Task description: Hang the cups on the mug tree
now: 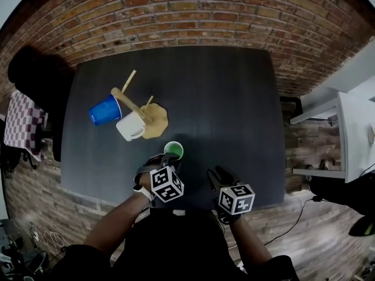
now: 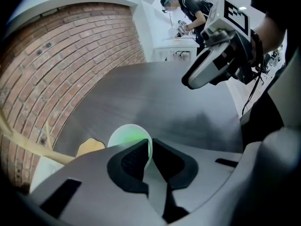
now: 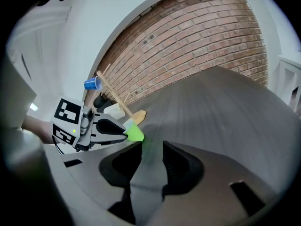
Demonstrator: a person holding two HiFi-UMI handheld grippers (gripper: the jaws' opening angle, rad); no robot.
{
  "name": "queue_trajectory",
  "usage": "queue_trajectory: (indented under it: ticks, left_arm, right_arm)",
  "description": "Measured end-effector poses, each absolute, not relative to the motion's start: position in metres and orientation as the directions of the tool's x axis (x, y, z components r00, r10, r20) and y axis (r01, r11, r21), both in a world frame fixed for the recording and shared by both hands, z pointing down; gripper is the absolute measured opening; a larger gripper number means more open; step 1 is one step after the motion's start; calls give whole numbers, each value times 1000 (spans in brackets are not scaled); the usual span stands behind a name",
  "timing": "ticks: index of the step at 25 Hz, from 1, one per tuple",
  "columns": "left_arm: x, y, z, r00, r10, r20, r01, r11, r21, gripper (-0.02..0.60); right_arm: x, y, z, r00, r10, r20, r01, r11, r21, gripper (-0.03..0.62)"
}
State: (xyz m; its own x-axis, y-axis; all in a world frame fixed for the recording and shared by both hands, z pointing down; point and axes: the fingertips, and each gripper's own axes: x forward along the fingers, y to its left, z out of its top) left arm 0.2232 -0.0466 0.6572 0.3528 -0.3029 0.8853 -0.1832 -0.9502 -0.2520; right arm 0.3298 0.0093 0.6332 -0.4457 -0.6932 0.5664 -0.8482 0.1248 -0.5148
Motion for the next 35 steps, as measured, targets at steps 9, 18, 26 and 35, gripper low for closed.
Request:
queue_trajectory:
  ticks: [9, 18, 26, 35]
  left_arm:
    - [247, -54, 604, 549, -333, 766, -409, -907, -100, 38]
    - [259, -74, 505, 840, -354, 411, -507, -780, 366, 38]
    - [251, -93, 449, 870, -442, 219, -492, -754, 436, 38]
    - [239, -106, 411, 877, -478, 43, -431, -744, 510, 38]
  right_arm:
    - [315, 8, 625, -510, -681, 525, -811, 177, -558, 152]
    - [295, -33, 555, -651, -732, 200, -525, 244, -815, 152]
    - [297, -73, 484, -681, -730, -57, -284, 335, -898, 276]
    - [278, -115, 437, -654, -721, -229, -128, 404, -906, 290]
